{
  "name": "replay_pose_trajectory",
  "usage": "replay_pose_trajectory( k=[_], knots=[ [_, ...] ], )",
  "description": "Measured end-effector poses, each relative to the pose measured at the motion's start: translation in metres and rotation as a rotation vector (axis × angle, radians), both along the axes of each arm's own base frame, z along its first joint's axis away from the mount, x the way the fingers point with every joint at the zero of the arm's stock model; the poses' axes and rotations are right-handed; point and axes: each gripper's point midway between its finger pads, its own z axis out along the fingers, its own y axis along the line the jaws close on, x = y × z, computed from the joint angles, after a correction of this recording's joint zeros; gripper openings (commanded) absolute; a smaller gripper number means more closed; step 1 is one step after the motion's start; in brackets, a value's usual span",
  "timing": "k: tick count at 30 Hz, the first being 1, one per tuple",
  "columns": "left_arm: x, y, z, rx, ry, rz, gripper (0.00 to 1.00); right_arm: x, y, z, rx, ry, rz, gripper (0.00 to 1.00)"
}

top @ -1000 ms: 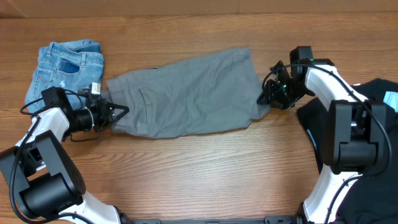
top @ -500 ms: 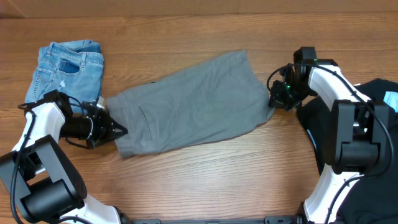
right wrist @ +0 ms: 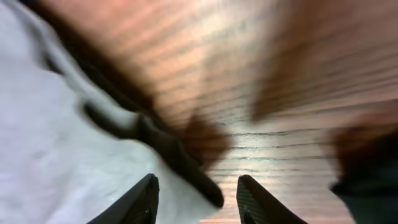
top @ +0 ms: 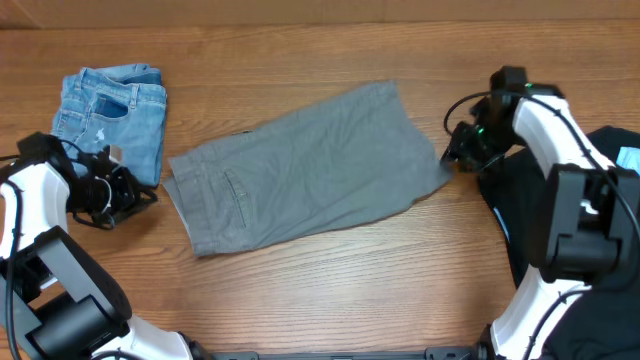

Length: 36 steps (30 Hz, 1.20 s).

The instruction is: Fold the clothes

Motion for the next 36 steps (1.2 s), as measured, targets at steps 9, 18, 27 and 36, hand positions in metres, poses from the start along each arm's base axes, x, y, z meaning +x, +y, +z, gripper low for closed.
replay_pose_trajectory(
  k=[9,18,27,36],
  knots=[
    [0.016,-0.022,-0.040,0.034,-0.047,-0.036,0.04,0.014,0.032,0.074,0.074,-0.191,0.057,0.52],
    [0.078,-0.033,-0.068,0.073,-0.263,-0.082,0.04,0.018,0.105,0.036,0.115,-0.228,0.148,0.35],
    [0.118,-0.045,-0.054,0.020,-0.321,-0.103,0.14,-0.039,0.079,-0.042,0.007,0.111,-0.144,0.15],
    [0.149,-0.039,0.027,-0.001,-0.328,-0.126,0.70,-0.074,0.066,-0.042,-0.082,0.280,-0.361,0.27]
  ],
)
